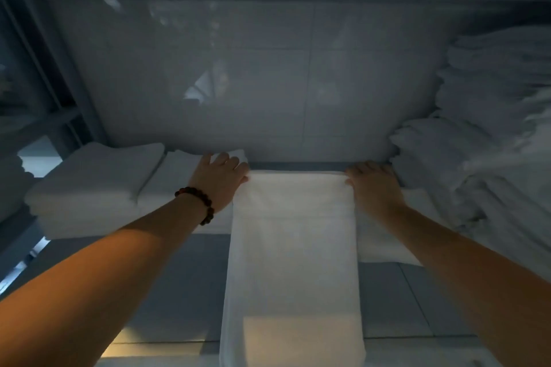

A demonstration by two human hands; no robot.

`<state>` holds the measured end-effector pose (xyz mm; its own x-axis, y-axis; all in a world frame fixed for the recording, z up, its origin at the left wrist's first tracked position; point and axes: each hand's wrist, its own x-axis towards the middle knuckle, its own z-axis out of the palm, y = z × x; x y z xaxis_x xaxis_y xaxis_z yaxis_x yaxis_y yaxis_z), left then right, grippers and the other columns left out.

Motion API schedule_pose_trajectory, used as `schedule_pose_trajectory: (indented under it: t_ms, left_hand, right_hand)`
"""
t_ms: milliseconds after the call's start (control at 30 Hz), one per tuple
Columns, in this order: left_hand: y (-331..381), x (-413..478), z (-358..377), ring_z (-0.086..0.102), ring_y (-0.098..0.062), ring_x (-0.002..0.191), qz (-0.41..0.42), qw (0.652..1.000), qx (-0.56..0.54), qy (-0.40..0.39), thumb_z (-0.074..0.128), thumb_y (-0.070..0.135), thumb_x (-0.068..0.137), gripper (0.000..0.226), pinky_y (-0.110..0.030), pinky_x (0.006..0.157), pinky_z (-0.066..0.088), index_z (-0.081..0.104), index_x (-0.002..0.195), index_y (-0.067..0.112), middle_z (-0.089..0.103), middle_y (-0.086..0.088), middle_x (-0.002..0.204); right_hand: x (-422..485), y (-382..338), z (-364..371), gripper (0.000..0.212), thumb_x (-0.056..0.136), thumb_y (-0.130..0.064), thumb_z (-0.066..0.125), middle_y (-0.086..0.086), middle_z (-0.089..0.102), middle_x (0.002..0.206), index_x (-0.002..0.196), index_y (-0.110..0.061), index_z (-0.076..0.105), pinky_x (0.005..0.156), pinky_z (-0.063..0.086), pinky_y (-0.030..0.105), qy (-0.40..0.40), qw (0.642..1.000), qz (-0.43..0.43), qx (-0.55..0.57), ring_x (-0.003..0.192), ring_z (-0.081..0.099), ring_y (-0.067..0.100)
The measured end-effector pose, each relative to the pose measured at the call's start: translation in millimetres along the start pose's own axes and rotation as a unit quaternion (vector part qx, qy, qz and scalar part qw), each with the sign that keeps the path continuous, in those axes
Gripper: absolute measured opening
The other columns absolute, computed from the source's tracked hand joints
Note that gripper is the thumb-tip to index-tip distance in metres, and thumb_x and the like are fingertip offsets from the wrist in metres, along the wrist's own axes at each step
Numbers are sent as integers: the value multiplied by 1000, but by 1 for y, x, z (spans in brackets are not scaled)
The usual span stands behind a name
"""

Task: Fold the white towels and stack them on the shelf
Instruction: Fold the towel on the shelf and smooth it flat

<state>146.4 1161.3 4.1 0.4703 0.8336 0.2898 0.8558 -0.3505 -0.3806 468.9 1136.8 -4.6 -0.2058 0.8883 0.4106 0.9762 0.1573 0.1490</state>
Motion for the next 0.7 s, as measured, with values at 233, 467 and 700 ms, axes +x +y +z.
schedule_pose_trajectory:
  t_ms: [233,467,700]
  left_hand:
    - [9,73,88,37,-28,125,-1,997,71,-43,31,38,99,34,-52,104,22,45,126,22,47,-4,133]
    - [29,119,153,29,-27,134,-57,993,64,-83,30,23,98,37,-56,112,11,40,134,21,42,-6,140]
    - [86,94,163,21,-28,138,-66,991,-89,-77,31,24,98,47,-48,113,14,22,145,20,25,-10,151]
  right_hand:
    - [47,12,92,27,92,-24,45,6,56,118,117,-15,53,92,36,41,-43,996,18,-77,114,48,26]
    - [76,1,155,40,92,-10,39,8,46,136,132,-14,40,111,24,49,-89,991,67,-73,130,36,25]
    - [55,-35,176,48,99,-14,28,10,8,158,146,-8,21,118,1,46,-151,989,-4,0,146,0,26]
